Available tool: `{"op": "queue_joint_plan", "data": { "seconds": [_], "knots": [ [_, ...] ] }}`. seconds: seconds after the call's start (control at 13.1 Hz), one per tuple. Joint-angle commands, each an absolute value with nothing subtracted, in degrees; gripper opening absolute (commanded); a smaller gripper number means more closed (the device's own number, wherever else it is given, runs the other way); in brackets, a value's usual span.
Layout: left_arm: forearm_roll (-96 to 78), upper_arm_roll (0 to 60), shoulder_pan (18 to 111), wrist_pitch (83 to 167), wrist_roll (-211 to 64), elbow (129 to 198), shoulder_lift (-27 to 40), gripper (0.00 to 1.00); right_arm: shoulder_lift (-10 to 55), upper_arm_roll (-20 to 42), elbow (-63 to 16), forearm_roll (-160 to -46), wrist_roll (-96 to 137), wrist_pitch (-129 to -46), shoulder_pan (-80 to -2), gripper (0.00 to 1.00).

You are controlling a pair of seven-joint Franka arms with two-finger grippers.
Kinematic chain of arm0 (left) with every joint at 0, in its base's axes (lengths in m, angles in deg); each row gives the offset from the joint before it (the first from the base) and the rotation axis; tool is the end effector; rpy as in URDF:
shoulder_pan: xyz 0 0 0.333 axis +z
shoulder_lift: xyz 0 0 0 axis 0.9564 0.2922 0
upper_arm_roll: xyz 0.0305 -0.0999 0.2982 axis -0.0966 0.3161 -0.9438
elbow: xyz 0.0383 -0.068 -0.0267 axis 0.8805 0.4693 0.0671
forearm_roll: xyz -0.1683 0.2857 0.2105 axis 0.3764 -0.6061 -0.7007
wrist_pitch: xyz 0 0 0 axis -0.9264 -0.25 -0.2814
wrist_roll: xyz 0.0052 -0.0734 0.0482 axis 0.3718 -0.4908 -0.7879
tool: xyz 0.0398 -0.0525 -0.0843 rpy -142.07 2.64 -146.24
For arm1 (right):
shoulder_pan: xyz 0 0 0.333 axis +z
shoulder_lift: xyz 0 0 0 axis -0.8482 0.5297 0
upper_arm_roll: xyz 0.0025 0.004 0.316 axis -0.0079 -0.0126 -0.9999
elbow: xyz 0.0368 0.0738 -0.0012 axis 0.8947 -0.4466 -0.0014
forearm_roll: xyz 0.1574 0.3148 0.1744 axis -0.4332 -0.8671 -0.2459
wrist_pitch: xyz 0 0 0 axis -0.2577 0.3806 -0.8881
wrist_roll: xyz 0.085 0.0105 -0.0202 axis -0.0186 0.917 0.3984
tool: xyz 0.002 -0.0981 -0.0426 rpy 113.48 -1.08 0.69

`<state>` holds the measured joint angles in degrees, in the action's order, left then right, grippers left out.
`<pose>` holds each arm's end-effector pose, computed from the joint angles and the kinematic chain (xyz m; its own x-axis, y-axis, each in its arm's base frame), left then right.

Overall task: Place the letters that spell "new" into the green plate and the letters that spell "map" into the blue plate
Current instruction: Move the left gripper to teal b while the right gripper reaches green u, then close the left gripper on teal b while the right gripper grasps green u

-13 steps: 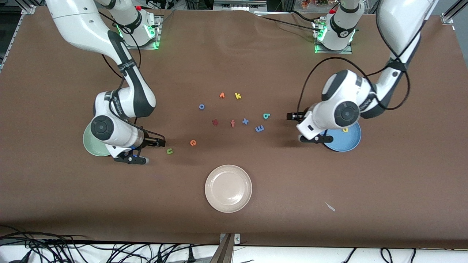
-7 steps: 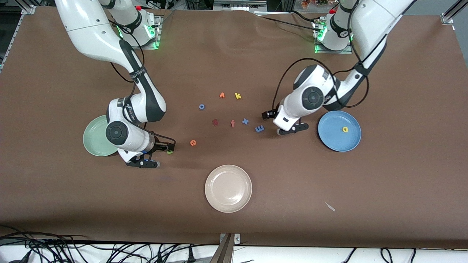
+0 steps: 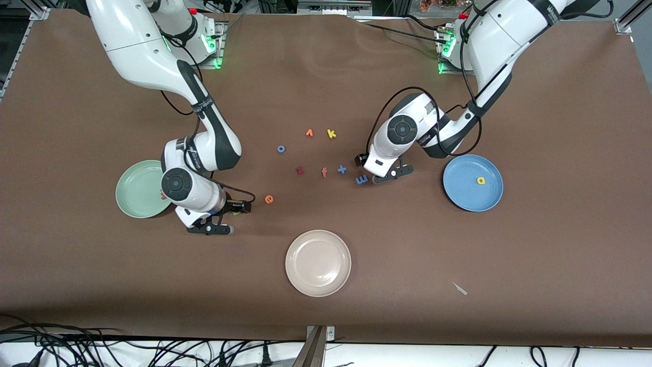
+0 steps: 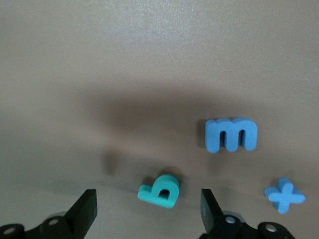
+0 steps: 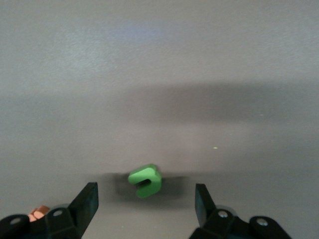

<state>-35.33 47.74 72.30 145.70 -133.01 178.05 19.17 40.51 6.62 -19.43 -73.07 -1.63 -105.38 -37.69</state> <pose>0.4795 -0.3516 0.1715 0.9170 0.3383 -0.2113 0.3468 -0.9379 0.0036 0.6422 0.2270 0.1877 0.9970 -0.0414 -0.0650 -0.0447 -0.9978 -0.0499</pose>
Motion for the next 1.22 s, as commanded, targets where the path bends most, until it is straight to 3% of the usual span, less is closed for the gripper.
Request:
{"op": "queue_joint_plan", "data": {
  "seconds": [0.0, 0.08, 0.23, 0.38, 0.53, 0.76, 0.92, 1.14],
  "knots": [
    [-37.6, 47.7, 71.9, 146.4, -134.9, 177.5, 20.1, 0.88, 41.5, 6.6, -18.8, -73.7, -1.7, -107.1, -36.8, 0.77],
    [-37.9, 47.7, 71.8, 146.4, -135.0, 177.5, 20.2, 0.87, 41.5, 6.6, -19.0, -73.7, -1.6, -107.6, -36.8, 0.75],
    [-37.9, 47.7, 71.1, 146.3, -134.9, 177.4, 20.3, 0.67, 41.6, 6.7, -19.1, -73.6, -1.0, -107.6, -36.8, 0.68],
    [-37.9, 47.7, 71.1, 146.3, -134.9, 177.4, 20.3, 0.67, 41.6, 6.7, -19.1, -73.3, -0.7, -107.6, -36.9, 0.66],
    [-37.9, 47.7, 71.0, 146.3, -134.5, 177.3, 20.3, 0.60, 41.6, 6.7, -19.3, -73.2, -0.3, -107.6, -37.1, 0.64],
    [-37.9, 47.7, 71.0, 146.3, -134.4, 177.3, 20.3, 0.56, 41.6, 6.7, -19.5, -73.1, 0.8, -107.6, -37.5, 0.61],
    [-37.9, 47.7, 71.0, 146.3, -134.2, 177.3, 20.4, 0.49, 41.6, 6.7, -19.5, -73.1, 0.8, -107.6, -37.5, 0.54],
    [-37.9, 47.3, 71.0, 146.3, -134.2, 177.2, 20.4, 0.48, 41.7, 6.8, -19.5, -73.0, 0.9, -107.7, -37.5, 0.42]
  ]
}}
